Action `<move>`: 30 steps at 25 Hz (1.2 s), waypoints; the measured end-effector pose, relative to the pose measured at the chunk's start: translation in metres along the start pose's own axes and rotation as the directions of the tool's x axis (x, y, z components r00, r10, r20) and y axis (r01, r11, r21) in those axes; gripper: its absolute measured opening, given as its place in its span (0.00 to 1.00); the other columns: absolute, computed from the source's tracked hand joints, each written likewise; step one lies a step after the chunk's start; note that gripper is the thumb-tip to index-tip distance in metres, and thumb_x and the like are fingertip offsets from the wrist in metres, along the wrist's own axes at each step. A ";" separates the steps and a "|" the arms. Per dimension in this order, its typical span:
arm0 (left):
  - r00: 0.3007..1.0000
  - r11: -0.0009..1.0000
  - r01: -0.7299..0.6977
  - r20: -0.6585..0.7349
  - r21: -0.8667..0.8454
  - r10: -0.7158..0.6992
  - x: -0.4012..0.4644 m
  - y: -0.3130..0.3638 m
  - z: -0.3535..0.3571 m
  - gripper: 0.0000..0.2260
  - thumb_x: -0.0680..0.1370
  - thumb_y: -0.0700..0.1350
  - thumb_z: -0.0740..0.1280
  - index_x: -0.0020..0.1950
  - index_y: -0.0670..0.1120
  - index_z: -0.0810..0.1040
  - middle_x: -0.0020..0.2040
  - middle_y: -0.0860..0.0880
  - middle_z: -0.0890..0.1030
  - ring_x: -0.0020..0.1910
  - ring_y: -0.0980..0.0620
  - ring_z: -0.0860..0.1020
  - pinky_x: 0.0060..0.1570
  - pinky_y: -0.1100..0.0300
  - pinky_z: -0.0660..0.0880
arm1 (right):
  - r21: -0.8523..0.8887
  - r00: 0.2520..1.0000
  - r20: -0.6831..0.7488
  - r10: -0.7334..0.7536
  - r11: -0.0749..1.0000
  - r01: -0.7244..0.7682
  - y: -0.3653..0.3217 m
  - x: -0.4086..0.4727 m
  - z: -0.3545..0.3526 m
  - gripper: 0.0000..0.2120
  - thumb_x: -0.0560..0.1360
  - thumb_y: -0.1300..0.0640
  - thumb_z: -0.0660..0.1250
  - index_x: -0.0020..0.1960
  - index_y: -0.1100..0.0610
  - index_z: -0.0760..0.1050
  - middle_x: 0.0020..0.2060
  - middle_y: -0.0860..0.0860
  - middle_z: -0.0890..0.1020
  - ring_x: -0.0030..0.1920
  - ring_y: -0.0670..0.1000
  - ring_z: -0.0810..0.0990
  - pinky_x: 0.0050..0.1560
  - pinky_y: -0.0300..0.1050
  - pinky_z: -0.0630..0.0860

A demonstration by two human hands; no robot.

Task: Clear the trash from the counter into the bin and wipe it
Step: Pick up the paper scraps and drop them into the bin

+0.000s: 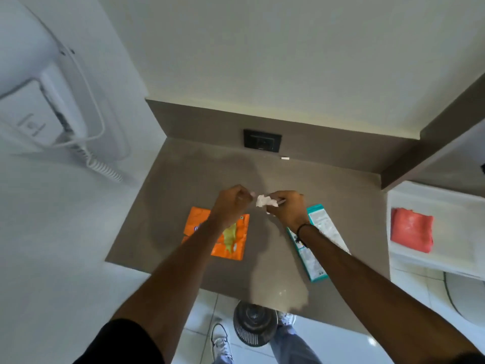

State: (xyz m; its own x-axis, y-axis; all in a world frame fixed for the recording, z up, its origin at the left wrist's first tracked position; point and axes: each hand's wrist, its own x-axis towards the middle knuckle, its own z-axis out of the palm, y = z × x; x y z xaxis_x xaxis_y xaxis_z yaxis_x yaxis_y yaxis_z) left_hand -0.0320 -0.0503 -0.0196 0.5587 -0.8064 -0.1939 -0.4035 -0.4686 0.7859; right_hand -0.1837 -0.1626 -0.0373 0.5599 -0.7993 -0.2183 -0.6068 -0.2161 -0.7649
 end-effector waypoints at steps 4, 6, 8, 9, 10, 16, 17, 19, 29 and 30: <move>0.844 0.685 -0.524 0.202 0.506 0.496 -0.082 -0.069 -0.009 0.07 0.80 0.41 0.66 0.51 0.41 0.83 0.49 0.41 0.83 0.49 0.38 0.82 0.46 0.46 0.80 | 0.015 0.983 -0.152 0.100 0.995 -0.099 0.011 -0.068 0.023 0.14 0.66 0.54 0.80 0.51 0.54 0.86 0.41 0.46 0.86 0.37 0.43 0.81 0.46 0.39 0.79; 0.686 0.506 -0.719 0.368 0.477 0.628 -0.114 -0.099 0.007 0.09 0.76 0.40 0.71 0.55 0.41 0.84 0.54 0.41 0.85 0.52 0.39 0.84 0.49 0.49 0.82 | 0.023 0.967 -0.213 0.142 0.990 -0.140 0.022 -0.107 0.038 0.13 0.67 0.54 0.80 0.50 0.52 0.86 0.38 0.43 0.83 0.34 0.40 0.79 0.42 0.31 0.77; 0.561 0.400 -0.827 0.537 0.395 0.630 -0.133 -0.120 0.023 0.17 0.78 0.43 0.71 0.66 0.40 0.82 0.67 0.40 0.82 0.67 0.40 0.81 0.65 0.45 0.79 | 0.029 0.949 -0.262 0.172 0.985 -0.170 0.035 -0.143 0.049 0.12 0.67 0.56 0.80 0.50 0.53 0.86 0.37 0.43 0.83 0.33 0.38 0.78 0.38 0.26 0.74; 0.524 0.361 -0.852 0.598 0.380 0.606 -0.136 -0.126 0.027 0.22 0.80 0.47 0.68 0.73 0.41 0.77 0.74 0.41 0.77 0.74 0.40 0.75 0.73 0.43 0.73 | 0.045 0.941 -0.285 0.184 0.983 -0.179 0.041 -0.161 0.054 0.12 0.67 0.57 0.80 0.50 0.53 0.86 0.38 0.43 0.84 0.34 0.39 0.79 0.39 0.28 0.76; 0.513 0.340 -0.859 0.638 0.384 0.575 -0.138 -0.131 0.028 0.25 0.82 0.50 0.66 0.77 0.42 0.72 0.79 0.43 0.72 0.79 0.42 0.70 0.77 0.41 0.67 | 0.052 0.933 -0.309 0.186 0.982 -0.179 0.049 -0.180 0.059 0.12 0.67 0.58 0.79 0.50 0.53 0.86 0.40 0.43 0.85 0.35 0.41 0.81 0.41 0.33 0.79; 0.537 0.286 -0.843 0.711 0.455 0.454 -0.131 -0.147 0.032 0.31 0.85 0.59 0.53 0.85 0.44 0.56 0.86 0.45 0.56 0.85 0.45 0.55 0.81 0.40 0.58 | -0.017 0.952 -0.287 0.104 0.993 -0.114 0.091 -0.267 0.111 0.12 0.66 0.63 0.77 0.49 0.56 0.84 0.46 0.50 0.84 0.40 0.50 0.83 0.41 0.48 0.83; 0.532 0.257 -0.846 0.706 0.468 0.467 -0.130 -0.150 0.034 0.31 0.85 0.59 0.52 0.85 0.44 0.55 0.86 0.45 0.55 0.85 0.45 0.54 0.81 0.40 0.58 | -0.015 0.956 -0.269 0.113 0.992 -0.121 0.099 -0.274 0.123 0.12 0.66 0.64 0.77 0.49 0.57 0.84 0.46 0.50 0.84 0.41 0.52 0.83 0.42 0.49 0.83; 0.530 0.232 -0.844 0.684 0.483 0.501 -0.129 -0.154 0.037 0.31 0.85 0.58 0.52 0.85 0.44 0.54 0.86 0.44 0.54 0.85 0.45 0.54 0.81 0.39 0.58 | -0.006 0.963 -0.218 0.159 0.986 -0.164 0.118 -0.284 0.152 0.13 0.66 0.65 0.76 0.50 0.57 0.84 0.46 0.51 0.84 0.43 0.53 0.84 0.44 0.51 0.83; 0.506 0.120 -0.831 0.649 0.543 0.569 -0.126 -0.167 0.046 0.31 0.86 0.57 0.49 0.85 0.41 0.52 0.86 0.42 0.53 0.85 0.42 0.53 0.82 0.39 0.55 | -0.100 0.801 -0.001 0.598 0.797 -0.595 0.230 -0.264 0.255 0.17 0.70 0.57 0.71 0.58 0.53 0.83 0.54 0.57 0.85 0.56 0.61 0.82 0.52 0.47 0.78; 0.499 0.115 -0.833 0.647 0.541 0.577 -0.125 -0.168 0.047 0.31 0.86 0.57 0.48 0.85 0.42 0.52 0.86 0.42 0.53 0.86 0.42 0.53 0.82 0.39 0.55 | -0.132 0.789 0.024 0.613 0.785 -0.606 0.237 -0.257 0.259 0.18 0.69 0.57 0.71 0.59 0.53 0.82 0.56 0.58 0.85 0.57 0.62 0.82 0.54 0.49 0.78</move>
State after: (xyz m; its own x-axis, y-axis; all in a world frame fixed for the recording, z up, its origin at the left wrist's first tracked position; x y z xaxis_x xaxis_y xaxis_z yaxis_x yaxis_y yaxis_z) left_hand -0.0682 0.1119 -0.1548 -0.4226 -0.9060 -0.0229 -0.9037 0.4232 -0.0657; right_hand -0.3252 0.1374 -0.3193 0.0833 -0.7500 -0.6562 -0.8896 0.2407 -0.3881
